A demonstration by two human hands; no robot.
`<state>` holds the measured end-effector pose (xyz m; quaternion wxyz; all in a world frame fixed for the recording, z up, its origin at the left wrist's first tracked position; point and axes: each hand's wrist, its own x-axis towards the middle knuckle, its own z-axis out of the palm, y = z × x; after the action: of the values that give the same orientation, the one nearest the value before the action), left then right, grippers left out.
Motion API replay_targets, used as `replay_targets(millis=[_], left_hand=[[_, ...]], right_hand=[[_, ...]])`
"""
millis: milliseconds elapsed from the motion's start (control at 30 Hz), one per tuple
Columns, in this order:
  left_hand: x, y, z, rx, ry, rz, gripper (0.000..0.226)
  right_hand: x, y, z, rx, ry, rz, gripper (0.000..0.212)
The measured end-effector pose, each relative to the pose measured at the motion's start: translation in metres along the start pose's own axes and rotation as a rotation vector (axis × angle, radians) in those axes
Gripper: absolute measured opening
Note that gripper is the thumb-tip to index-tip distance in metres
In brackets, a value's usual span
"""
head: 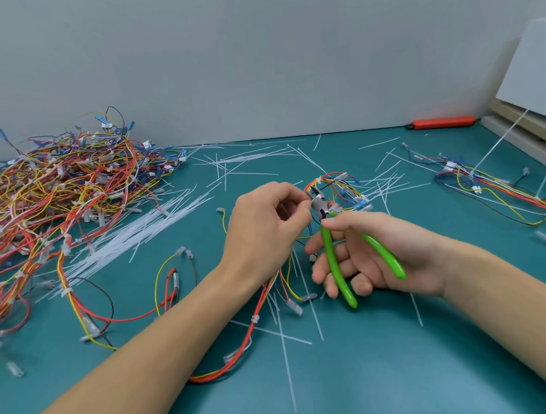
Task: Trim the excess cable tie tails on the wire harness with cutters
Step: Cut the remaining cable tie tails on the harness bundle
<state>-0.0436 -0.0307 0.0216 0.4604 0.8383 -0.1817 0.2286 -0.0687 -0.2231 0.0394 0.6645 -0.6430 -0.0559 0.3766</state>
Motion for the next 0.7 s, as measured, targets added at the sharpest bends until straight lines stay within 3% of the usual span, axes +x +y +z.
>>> replay_targets(millis=[267,700], left_hand=[[-0.0009,0.0010,-0.0004,-0.006,-0.007,0.006,0.006],[0.0031,0.0022,-0.0011,-0.105,0.050,-0.126,0.013]], right_hand=[[-0.0023,0.0002,0.0051,0.083,0.113,-0.049,0.024],[-0.0017,0.0003,0.0039,0.091,0.057,-0.066,0.027]])
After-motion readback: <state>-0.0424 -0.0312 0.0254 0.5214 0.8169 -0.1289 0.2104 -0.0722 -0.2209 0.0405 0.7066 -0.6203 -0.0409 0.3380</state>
